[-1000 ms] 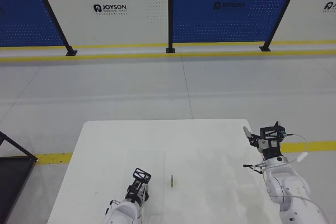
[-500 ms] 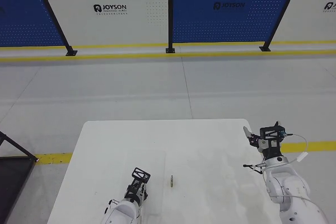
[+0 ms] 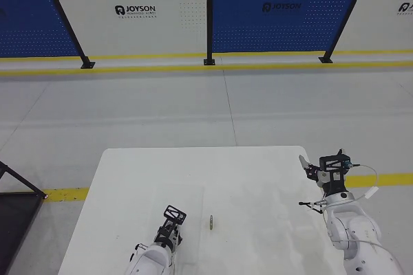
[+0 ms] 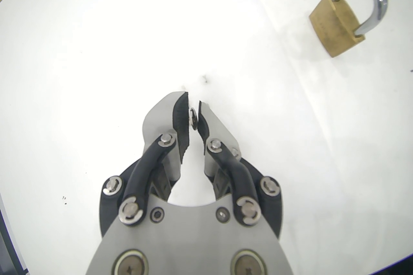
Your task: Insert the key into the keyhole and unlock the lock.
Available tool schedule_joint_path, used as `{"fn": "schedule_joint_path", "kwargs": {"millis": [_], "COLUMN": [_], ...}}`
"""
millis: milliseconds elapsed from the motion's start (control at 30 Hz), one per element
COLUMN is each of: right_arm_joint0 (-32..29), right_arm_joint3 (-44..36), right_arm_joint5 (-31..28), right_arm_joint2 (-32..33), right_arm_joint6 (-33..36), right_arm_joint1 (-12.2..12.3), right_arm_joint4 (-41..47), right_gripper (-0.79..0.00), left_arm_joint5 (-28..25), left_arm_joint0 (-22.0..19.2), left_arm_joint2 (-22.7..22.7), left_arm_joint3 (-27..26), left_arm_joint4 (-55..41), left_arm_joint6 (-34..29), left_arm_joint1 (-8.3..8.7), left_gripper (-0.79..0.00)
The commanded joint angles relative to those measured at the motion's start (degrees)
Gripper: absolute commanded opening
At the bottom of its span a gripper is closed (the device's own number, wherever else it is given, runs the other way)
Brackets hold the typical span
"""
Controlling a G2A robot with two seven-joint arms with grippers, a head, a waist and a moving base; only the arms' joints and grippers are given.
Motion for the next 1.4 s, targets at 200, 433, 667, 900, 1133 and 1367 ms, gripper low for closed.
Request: {"fn": "schedule_joint_path", "kwargs": {"millis": [200, 433, 667, 900, 1133, 1367], "right_arm_joint0": [0.00, 0.00, 0.00, 0.00, 0.00, -3.71], "right_arm_joint3": [0.00, 0.00, 0.00, 0.00, 0.00, -1.92], "right_arm_joint5": [0.00, 0.00, 0.00, 0.00, 0.00, -5.33], "right_arm_joint2": [0.00, 0.00, 0.00, 0.00, 0.00, -4.79], "right_arm_joint6": [0.00, 0.00, 0.00, 0.00, 0.00, 0.62], "right_arm_joint1": [0.00, 0.00, 0.00, 0.00, 0.00, -0.06], "right_arm_joint4": [0.00, 0.00, 0.00, 0.00, 0.00, -5.43], "right_gripper": [0.000, 0.000, 0.000, 0.000, 0.000, 0.000], "left_arm_joint5": [0.19, 0.32, -1.04, -13.89, -31.43, -39.46], "left_arm_joint0": [0.48, 2.77, 7.04, 13.39, 16.18, 14.25], "left_arm_joint2": [-0.29, -1.47, -4.62, -11.59, -17.79, -19.90], "left_arm_joint3": [-0.69, -3.52, -8.97, -11.86, -7.94, -2.41], "left_arm_joint4": [0.40, 0.68, -2.87, -13.10, -17.30, -18.98], "left_arm_joint6": [0.24, 1.42, 7.81, 26.62, 47.99, 56.72], "left_arm_joint1": [-0.02, 0.22, 0.73, 1.99, 3.37, 3.99], "left_gripper": [-0.785, -0.785, -0.785, -0.785, -0.785, -0.785]}}
